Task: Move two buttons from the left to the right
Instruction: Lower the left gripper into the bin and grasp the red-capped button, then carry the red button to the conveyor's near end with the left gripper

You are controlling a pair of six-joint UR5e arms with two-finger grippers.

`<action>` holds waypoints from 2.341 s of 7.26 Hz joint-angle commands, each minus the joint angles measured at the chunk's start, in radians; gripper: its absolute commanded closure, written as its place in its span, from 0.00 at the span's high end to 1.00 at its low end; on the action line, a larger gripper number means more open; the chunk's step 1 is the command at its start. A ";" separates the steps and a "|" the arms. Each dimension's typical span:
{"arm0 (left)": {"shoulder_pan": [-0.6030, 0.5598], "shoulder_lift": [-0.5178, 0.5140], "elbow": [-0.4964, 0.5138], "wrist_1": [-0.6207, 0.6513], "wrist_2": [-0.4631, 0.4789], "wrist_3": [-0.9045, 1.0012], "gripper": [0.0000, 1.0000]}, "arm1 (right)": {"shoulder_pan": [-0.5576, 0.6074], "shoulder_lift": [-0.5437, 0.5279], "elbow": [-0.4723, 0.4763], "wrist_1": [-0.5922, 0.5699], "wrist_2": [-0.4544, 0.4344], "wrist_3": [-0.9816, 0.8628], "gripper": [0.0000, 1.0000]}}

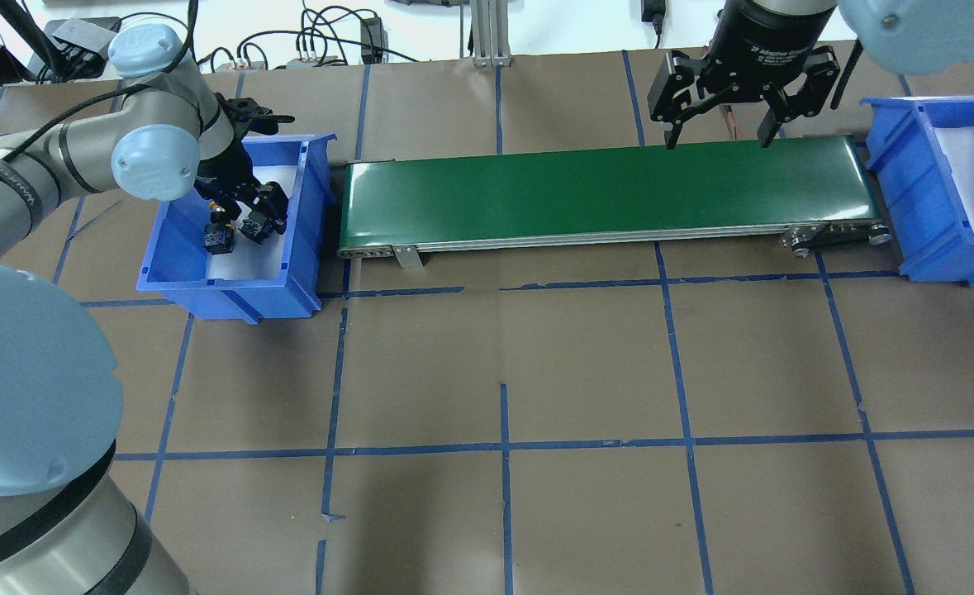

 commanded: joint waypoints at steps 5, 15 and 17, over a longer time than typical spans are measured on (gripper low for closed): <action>-0.019 0.153 0.022 -0.054 0.003 0.003 0.15 | 0.000 -0.004 0.002 0.000 0.001 0.001 1.00; -0.317 0.104 0.028 -0.043 -0.038 -0.572 0.11 | 0.000 0.004 0.002 0.000 -0.001 0.000 1.00; -0.320 0.066 0.026 -0.018 -0.038 -0.573 0.11 | 0.000 0.002 0.002 0.001 -0.005 -0.005 1.00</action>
